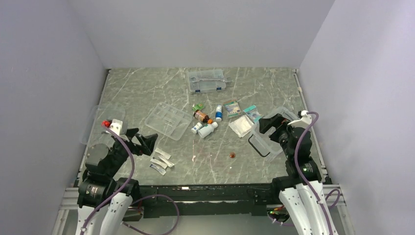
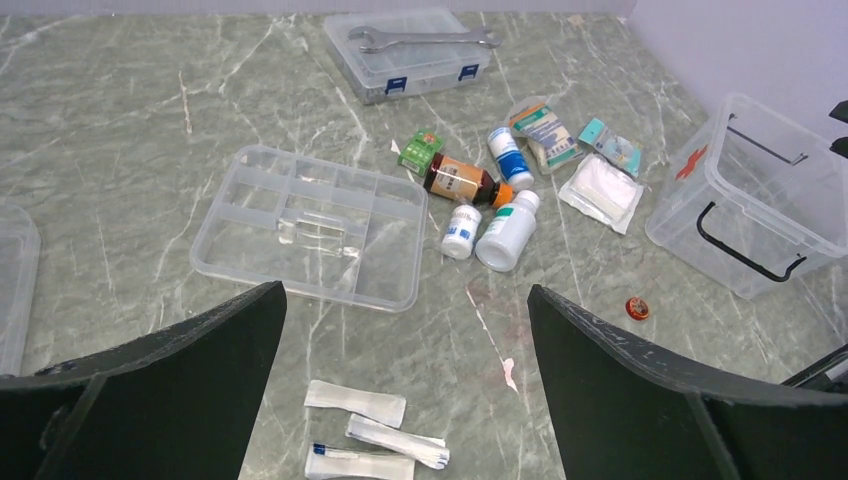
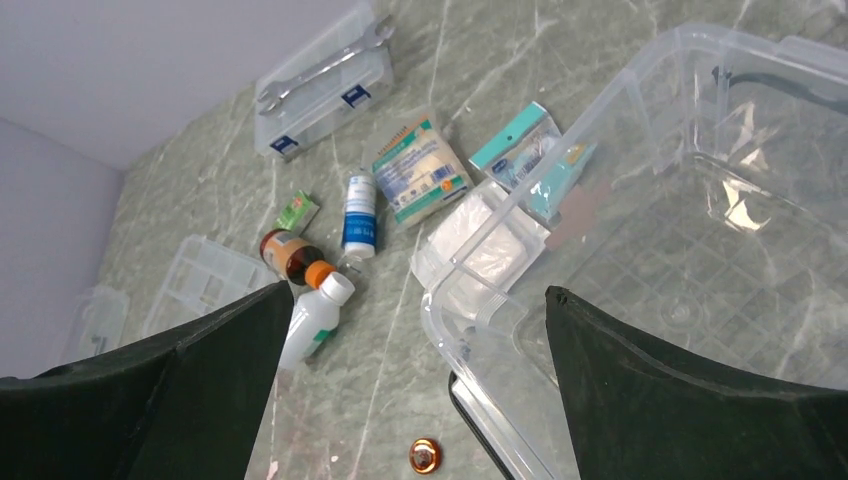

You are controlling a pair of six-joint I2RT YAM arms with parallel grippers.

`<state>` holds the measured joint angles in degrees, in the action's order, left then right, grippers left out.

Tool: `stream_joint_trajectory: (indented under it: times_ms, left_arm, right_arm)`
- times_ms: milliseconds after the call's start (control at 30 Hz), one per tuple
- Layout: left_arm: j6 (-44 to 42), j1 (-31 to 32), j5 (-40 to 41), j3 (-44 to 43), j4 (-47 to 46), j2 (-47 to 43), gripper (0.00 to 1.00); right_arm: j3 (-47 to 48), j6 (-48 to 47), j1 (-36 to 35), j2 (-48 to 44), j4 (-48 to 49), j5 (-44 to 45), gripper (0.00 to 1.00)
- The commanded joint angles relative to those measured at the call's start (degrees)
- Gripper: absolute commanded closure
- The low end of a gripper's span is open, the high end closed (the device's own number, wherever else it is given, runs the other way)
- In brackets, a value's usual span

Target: Organize the medicine kit

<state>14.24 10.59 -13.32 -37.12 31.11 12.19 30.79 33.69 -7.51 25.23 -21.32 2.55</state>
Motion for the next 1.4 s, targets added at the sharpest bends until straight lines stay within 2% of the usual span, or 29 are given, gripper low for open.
stream_joint_trajectory:
  times_ms: [0, 167, 400, 600, 733, 933, 1233, 1367]
  left_arm:
    - [-0.4, 0.0, -1.5, -0.1, -2.0, -1.4, 0.01]
    - [-0.9, 0.1, -1.3, -1.0, -0.5, -0.1, 0.01]
    - [-1.0, 0.0, -0.8, -1.3, 0.0, 2.3, 0.01]
    - [0.0, -0.1, 1.1, -1.8, 1.5, 4.1, 0.01]
    - [0.0, -0.1, 1.1, -1.6, 1.5, 4.1, 0.01]
    - [0.0, -0.1, 1.2, -1.6, 1.6, 4.7, 0.01]
    - [0.2, -0.2, 1.1, -1.4, 1.4, 4.8, 0.01]
    - [0.1, -0.3, 0.2, -1.3, 1.2, 5.3, 0.01]
  right_arm:
    - [4.2, -2.4, -0.1, 0.2, 1.9, 0.5, 0.0]
    - [9.0, -4.4, -0.1, 2.9, -3.0, 7.9, 0.0]
    - [12.4, -10.7, -0.2, 6.3, -0.2, 2.1, 0.0]
    - [17.8, -12.2, -1.5, 14.5, 0.0, -2.3, 0.0]
    - [20.7, -12.4, -5.1, 17.8, 1.4, -1.7, 0.0]
    - [25.6, -13.0, -15.2, 25.5, 1.5, 4.2, 0.01]
    - [27.6, -10.5, -21.8, 35.7, 3.4, 5.5, 0.02]
    - [28.8, -6.5, -24.8, 41.2, 3.0, 7.6, 0.04]
